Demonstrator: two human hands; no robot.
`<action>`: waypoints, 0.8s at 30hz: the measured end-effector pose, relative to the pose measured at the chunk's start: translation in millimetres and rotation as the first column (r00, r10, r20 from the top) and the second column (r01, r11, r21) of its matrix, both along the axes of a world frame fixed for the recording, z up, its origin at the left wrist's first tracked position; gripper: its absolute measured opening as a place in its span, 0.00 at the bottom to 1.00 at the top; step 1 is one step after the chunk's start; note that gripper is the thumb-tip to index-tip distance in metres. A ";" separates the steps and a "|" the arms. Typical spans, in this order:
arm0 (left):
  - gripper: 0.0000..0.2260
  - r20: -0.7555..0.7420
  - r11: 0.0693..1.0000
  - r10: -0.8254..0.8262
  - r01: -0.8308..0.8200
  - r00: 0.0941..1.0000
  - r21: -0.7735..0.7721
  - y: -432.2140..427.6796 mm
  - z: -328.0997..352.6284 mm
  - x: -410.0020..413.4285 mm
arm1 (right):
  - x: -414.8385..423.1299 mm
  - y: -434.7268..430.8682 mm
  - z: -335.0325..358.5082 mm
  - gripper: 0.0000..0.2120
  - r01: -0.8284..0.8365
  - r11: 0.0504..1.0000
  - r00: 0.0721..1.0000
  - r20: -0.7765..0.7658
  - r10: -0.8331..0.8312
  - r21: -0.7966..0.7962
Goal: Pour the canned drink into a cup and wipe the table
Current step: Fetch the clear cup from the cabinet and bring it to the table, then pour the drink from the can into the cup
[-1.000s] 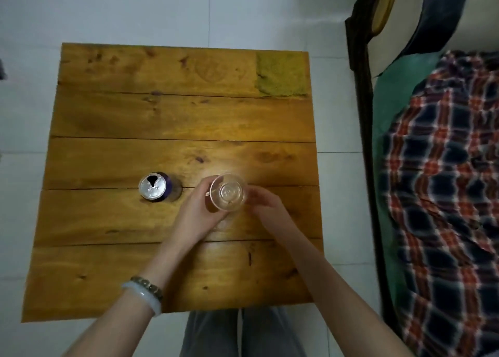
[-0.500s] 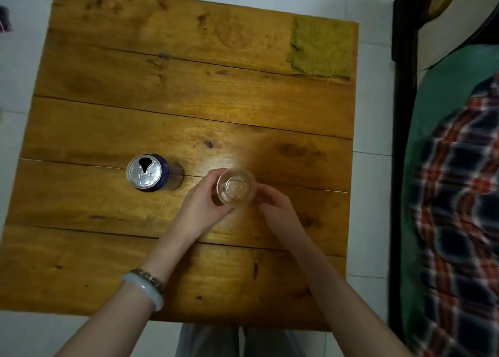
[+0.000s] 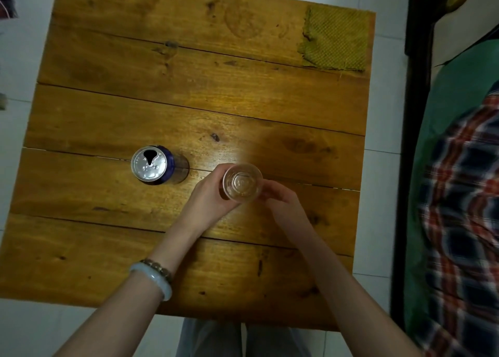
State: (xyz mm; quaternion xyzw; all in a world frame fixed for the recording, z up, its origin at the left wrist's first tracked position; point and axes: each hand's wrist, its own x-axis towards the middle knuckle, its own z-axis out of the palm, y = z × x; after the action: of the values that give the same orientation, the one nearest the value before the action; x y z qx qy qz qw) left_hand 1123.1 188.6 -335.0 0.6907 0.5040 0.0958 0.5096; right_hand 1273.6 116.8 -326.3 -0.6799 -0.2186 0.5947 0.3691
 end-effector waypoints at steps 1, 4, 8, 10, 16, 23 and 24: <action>0.26 -0.002 1.000 -0.006 0.006 1.000 0.003 0.6 -0.1 0.0 | 0.1 0.2 0.4 0.26 -0.003 1.000 1.000 0.001 0.003 0.000; 0.26 -0.018 1.000 -0.017 0.017 1.000 -0.005 2.7 -0.1 0.4 | 0.4 -0.4 -0.1 0.26 -0.015 1.000 1.000 0.015 0.015 -0.003; 0.25 -0.025 1.000 -0.025 0.024 0.999 -0.013 3.6 -0.2 1.6 | 1.2 -1.8 -3.0 0.25 -0.006 1.000 1.000 0.006 0.006 -0.006; 0.26 -0.021 1.000 -0.020 0.020 1.000 -0.014 3.4 -0.8 1.5 | 0.8 -1.4 -1.4 0.25 -0.004 1.000 1.000 0.008 0.004 0.001; 0.28 -0.028 1.000 -0.012 0.011 1.000 -0.016 0.1 -0.4 2.2 | 2.4 -1.4 0.6 0.23 -0.011 1.000 1.000 0.018 0.010 0.001; 0.40 -0.127 0.999 -0.019 0.024 0.992 0.041 -9.6 9.2 -13.9 | 15.8 -6.6 3.6 0.25 0.027 1.000 0.992 0.123 -0.026 -0.012; 0.40 -0.144 0.998 -0.020 0.027 0.989 0.049 -11.7 14.3 -17.7 | 17.6 -7.1 8.7 0.25 0.020 1.000 0.988 0.152 -0.019 -0.004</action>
State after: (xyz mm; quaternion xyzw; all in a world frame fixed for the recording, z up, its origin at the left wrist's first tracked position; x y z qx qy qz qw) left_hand 1105.4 176.9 -320.6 0.7143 0.5287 0.0526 0.4556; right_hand 1291.2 109.7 -317.7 -0.7263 -0.2376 0.5383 0.3552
